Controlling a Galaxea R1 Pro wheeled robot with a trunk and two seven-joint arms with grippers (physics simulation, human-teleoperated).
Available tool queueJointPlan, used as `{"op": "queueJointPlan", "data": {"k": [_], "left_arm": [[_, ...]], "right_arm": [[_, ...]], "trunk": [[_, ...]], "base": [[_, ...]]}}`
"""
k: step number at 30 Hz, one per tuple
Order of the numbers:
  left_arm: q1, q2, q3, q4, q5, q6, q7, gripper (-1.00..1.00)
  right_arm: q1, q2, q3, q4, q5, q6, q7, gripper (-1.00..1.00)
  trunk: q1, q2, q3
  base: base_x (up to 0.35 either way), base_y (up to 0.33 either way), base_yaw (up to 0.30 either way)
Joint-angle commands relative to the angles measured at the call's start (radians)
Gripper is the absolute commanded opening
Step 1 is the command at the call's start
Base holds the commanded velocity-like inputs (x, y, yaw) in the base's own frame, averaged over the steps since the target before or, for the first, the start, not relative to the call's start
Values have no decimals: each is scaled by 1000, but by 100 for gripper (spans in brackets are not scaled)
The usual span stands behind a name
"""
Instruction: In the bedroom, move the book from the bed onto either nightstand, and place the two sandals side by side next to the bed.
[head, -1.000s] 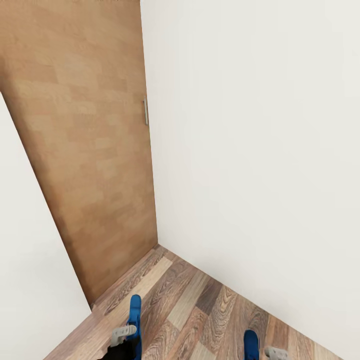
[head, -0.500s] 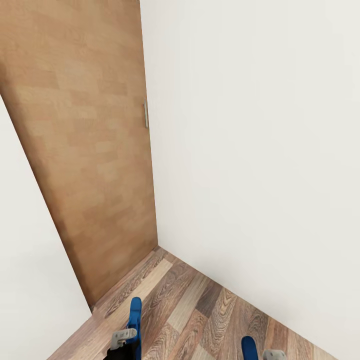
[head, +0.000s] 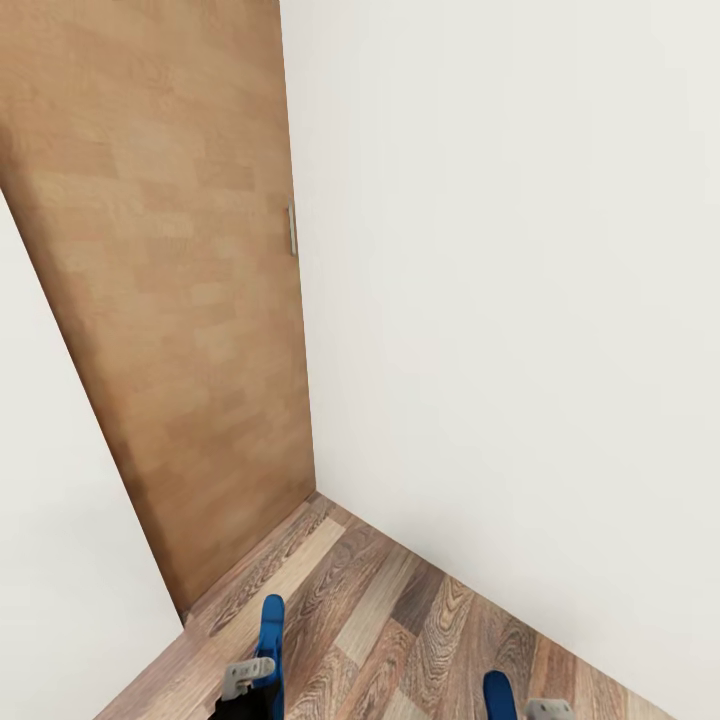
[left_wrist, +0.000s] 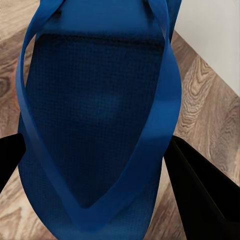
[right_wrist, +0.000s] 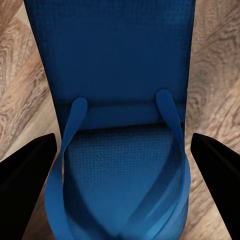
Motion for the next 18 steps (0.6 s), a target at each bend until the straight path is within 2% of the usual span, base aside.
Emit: {"op": "queueJointPlan", "data": {"k": [1, 8, 18], "left_arm": [[-1, 0, 6, 1, 4, 0, -7, -100], [-1, 1, 6, 1, 5, 0, -7, -100], [-1, 1, 6, 1, 5, 0, -7, -100]], "right_arm": [[-1, 0, -8, 0, 8, -1, 6, -100], [-1, 2, -8, 0, 9, -1, 7, -100], [-1, 3, -8, 0, 8, -1, 9, -100]], "trunk": [[0, 0, -1], [0, 0, -1], [0, 0, -1]], "base": [[0, 0, 0], [0, 0, -28], [0, 0, -252]]}}
